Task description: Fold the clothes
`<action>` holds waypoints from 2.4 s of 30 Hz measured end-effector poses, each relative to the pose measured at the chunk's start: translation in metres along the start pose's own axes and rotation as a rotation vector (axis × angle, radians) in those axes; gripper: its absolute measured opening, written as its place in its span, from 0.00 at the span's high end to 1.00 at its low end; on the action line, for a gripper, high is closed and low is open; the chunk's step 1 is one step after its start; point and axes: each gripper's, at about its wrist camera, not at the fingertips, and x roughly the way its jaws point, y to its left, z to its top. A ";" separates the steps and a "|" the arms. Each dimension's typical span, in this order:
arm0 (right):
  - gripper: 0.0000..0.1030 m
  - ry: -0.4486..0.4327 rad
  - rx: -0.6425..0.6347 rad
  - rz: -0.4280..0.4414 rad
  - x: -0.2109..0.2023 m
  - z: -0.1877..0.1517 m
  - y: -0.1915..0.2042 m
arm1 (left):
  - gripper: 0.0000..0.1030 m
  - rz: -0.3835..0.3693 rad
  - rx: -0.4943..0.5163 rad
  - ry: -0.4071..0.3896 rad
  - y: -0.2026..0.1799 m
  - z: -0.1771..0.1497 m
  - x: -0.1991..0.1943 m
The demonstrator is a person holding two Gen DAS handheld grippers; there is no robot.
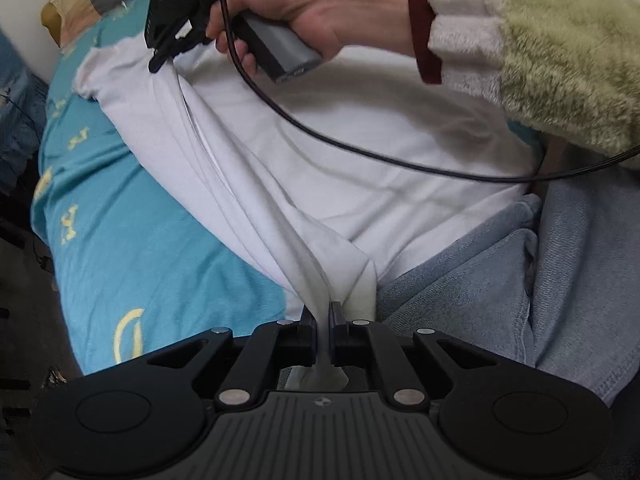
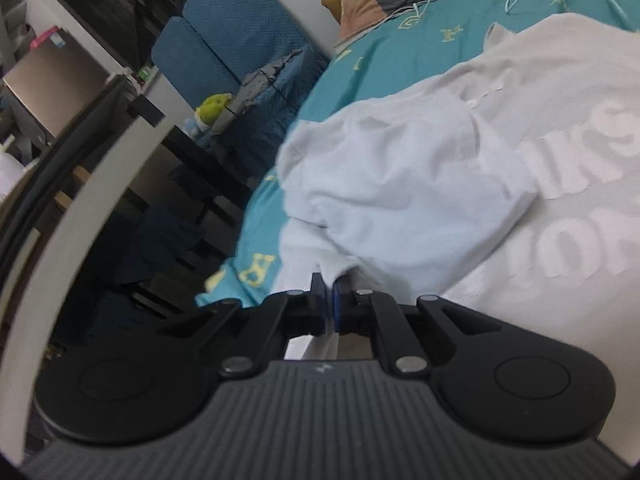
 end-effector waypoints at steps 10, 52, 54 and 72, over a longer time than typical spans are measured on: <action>0.89 -0.005 0.023 -0.019 -0.020 -0.005 -0.005 | 0.43 -0.117 -0.223 -0.018 0.038 -0.003 0.005; 0.34 0.068 0.047 -0.099 -0.180 -0.099 0.004 | 0.56 -0.141 -0.733 -0.225 0.193 0.051 0.067; 0.34 0.055 0.058 -0.106 -0.183 -0.097 0.002 | 0.55 -0.159 -0.710 -0.188 0.180 0.042 0.062; 0.34 -0.305 0.273 -0.287 -0.223 -0.041 -0.059 | 0.39 -0.078 -0.658 -0.338 0.108 0.070 0.011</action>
